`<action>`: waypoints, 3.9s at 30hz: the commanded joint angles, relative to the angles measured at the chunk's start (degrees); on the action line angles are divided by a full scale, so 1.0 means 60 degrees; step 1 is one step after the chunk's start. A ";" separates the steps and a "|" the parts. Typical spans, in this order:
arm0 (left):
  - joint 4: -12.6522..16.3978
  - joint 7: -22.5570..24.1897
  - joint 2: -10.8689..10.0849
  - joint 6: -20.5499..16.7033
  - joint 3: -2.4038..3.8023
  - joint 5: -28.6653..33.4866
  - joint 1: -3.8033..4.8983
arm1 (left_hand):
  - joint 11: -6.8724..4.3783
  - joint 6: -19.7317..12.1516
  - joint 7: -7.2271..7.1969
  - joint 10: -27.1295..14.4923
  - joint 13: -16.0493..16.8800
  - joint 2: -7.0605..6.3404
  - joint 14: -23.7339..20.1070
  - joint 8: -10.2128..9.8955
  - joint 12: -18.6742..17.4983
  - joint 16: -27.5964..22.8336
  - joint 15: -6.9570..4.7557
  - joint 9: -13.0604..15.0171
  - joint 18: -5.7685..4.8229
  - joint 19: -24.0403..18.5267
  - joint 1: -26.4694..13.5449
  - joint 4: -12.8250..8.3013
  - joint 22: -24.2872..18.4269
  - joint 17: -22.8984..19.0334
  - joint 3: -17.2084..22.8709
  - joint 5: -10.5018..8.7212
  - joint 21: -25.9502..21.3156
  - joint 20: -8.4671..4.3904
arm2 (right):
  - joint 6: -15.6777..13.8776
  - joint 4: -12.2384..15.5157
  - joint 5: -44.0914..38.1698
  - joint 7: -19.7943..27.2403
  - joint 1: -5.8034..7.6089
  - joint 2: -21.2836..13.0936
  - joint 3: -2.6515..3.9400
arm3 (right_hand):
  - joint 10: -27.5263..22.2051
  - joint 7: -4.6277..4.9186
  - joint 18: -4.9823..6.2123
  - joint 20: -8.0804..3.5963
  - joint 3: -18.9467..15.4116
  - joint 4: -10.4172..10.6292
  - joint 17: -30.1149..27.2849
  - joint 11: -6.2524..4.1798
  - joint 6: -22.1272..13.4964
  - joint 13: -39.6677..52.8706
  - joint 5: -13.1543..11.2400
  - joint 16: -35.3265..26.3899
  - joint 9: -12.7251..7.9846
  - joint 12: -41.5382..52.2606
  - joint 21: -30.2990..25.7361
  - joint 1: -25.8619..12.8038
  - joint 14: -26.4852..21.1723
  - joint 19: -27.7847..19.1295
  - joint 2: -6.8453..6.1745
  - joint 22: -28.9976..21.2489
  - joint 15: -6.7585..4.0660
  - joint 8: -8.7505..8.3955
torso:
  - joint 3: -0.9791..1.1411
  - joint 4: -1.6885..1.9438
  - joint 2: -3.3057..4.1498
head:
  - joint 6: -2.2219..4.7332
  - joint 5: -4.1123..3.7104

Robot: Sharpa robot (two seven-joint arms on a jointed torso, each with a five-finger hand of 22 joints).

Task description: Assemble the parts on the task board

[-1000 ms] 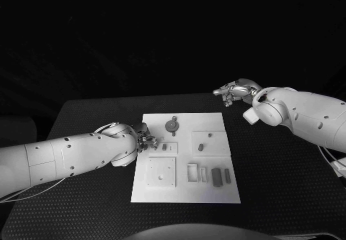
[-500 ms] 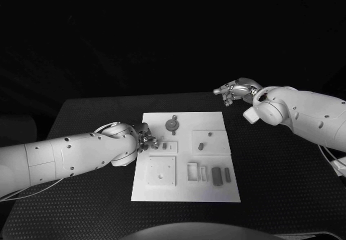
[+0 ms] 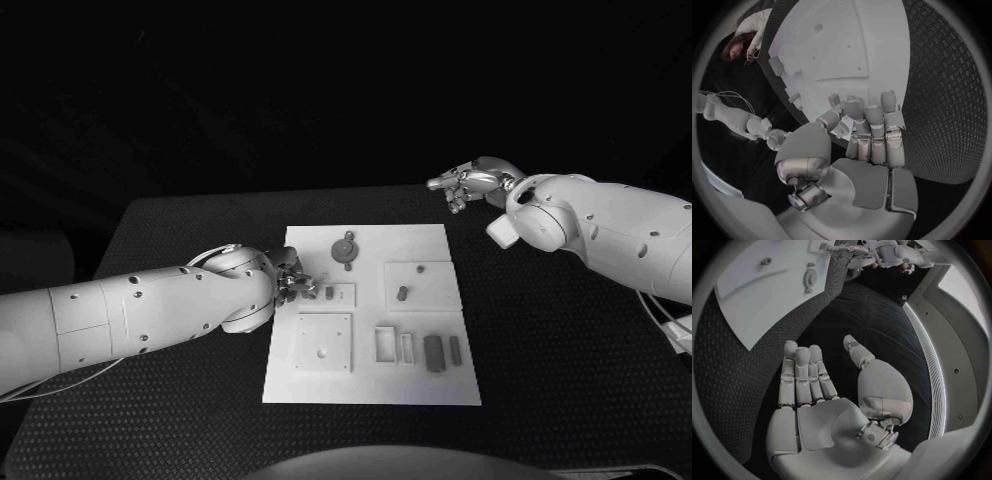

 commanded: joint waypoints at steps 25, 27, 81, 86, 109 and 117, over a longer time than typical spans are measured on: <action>0.0043 0.0001 0.0018 0.0244 -0.0025 -0.0275 -0.0043 | -0.0289 0.0782 -0.0503 -0.0158 -0.0056 0.0561 -0.0019 0.0130 0.0538 0.0552 -0.0132 0.0138 -0.0039 -0.0157 -0.0612 -0.0337 0.0238 -0.0284 0.0631 0.0451 0.0547 -0.0101 | 0.0196 0.0018 0.0027 0.0071 -0.0013 -0.0012 0.0002 | 0.0087 0.0039 0.0141 0.0057 -0.0039 0.0027 -0.0013 -0.0006 0.0001 -0.0036 0.0033 -0.0048 0.0010 0.0060 -0.0070 -0.0039 -0.0003 -0.0007 0.0046 -0.0008 -0.0053 0.0028 | 0.0009 -0.0013 0.0002 | -0.0035 0.0000; 0.0057 0.0005 0.0022 0.0265 -0.0025 -0.0318 -0.0051 | -0.0298 0.0801 -0.0510 -0.0161 -0.0066 0.0532 -0.0021 0.0141 0.0566 0.0580 -0.0135 0.0153 -0.0036 -0.0162 -0.0634 -0.0339 0.0237 -0.0302 0.0649 0.0539 0.0580 -0.0103 | 0.0197 0.0016 0.0027 0.0069 -0.0014 -0.0016 0.0002 | 0.0087 0.0039 0.0141 0.0057 -0.0039 0.0027 -0.0013 -0.0006 0.0001 -0.0038 0.0033 -0.0048 0.0010 0.0061 -0.0070 -0.0039 -0.0002 -0.0007 0.0047 -0.0008 -0.0053 0.0028 | 0.0009 -0.0006 -0.0002 | -0.0038 -0.0005; -0.0089 -0.0198 0.0127 0.0282 -0.0021 -0.1314 -0.0060 | -0.0502 0.1100 -0.0723 -0.0072 -0.0236 0.0555 0.0095 0.0659 0.1178 0.1120 -0.0212 0.0498 0.0052 -0.0125 -0.0811 -0.0366 0.0227 -0.0519 0.0791 0.2132 0.1192 -0.0172 | 0.0195 0.0016 0.0028 0.0074 -0.0038 -0.0023 0.0002 | 0.0081 0.0037 0.0141 0.0057 -0.0046 0.0035 -0.0012 -0.0008 0.0003 -0.0084 0.0033 -0.0054 0.0009 0.0086 -0.0082 -0.0042 0.0001 -0.0002 0.0051 -0.0004 -0.0055 0.0032 | 0.0009 -0.0004 0.0000 | -0.0044 -0.0045; -0.0083 -0.0192 0.0143 0.0268 -0.0021 -0.1313 -0.0060 | -0.0506 0.1093 -0.0726 -0.0074 -0.0242 0.0570 0.0100 0.0672 0.1193 0.1128 -0.0219 0.0505 0.0056 -0.0124 -0.0847 -0.0366 0.0225 -0.0529 0.0816 0.2089 0.1212 -0.0176 | 0.0198 0.0019 0.0028 0.0075 -0.0038 -0.0022 0.0002 | 0.0081 0.0037 0.0141 0.0057 -0.0047 0.0035 -0.0012 -0.0008 0.0004 -0.0088 0.0033 -0.0055 0.0009 0.0088 -0.0084 -0.0043 0.0001 -0.0002 0.0051 -0.0003 -0.0055 0.0033 | 0.0007 -0.0006 0.0001 | -0.0043 -0.0051; -0.0055 -0.0156 0.0213 0.0377 -0.0022 -0.1438 -0.0061 | -0.0500 0.1051 -0.0720 -0.0102 -0.0268 0.0601 0.0092 0.0689 0.1210 0.1124 -0.0227 0.0515 0.0058 -0.0148 -0.0915 -0.0365 0.0218 -0.0566 0.0886 0.1966 0.1245 -0.0181 | 0.0235 0.0027 0.0028 0.0068 -0.0042 -0.0024 0.0002 | 0.0078 0.0036 0.0141 0.0057 -0.0049 0.0040 -0.0012 -0.0008 0.0006 -0.0110 0.0033 -0.0058 0.0009 0.0101 -0.0089 -0.0046 0.0002 0.0000 0.0054 -0.0001 -0.0055 0.0035 | 0.0005 -0.0006 0.0003 | -0.0054 -0.0071; -0.0038 -0.0152 0.0231 0.0455 -0.0023 -0.1694 -0.0061 | -0.0497 0.1036 -0.0717 -0.0110 -0.0277 0.0564 0.0089 0.0692 0.1213 0.1120 -0.0228 0.0517 0.0059 -0.0158 -0.0921 -0.0369 0.0216 -0.0580 0.0904 0.1936 0.1252 -0.0183 | 0.0267 0.0050 0.0028 0.0056 -0.0043 -0.0033 0.0002 | 0.0077 0.0036 0.0141 0.0058 -0.0051 0.0042 -0.0012 -0.0008 0.0006 -0.0117 0.0033 -0.0059 0.0009 0.0105 -0.0091 -0.0048 0.0003 0.0000 0.0054 0.0000 -0.0055 0.0036 | 0.0010 -0.0005 -0.0001 | -0.0081 -0.0065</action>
